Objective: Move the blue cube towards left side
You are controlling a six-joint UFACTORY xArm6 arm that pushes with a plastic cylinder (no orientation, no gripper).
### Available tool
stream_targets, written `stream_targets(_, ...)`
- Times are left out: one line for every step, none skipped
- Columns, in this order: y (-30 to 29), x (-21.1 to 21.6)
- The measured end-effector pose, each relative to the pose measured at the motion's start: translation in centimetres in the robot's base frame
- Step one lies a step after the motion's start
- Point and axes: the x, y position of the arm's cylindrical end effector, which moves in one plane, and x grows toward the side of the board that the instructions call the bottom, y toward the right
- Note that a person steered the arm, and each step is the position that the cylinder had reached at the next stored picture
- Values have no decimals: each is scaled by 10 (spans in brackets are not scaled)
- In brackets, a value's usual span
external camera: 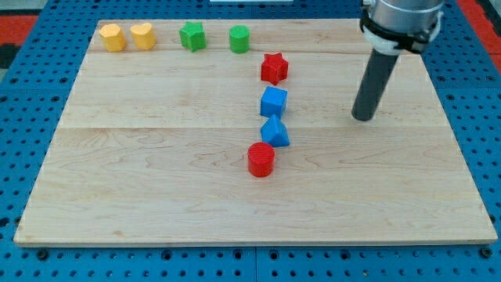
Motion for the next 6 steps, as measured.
stream_targets(-57,-6)
stream_targets(-142,-6)
stream_targets(-234,-7)
stream_targets(-178,-13)
stream_targets(-74,-16)
stream_targets(-27,-67)
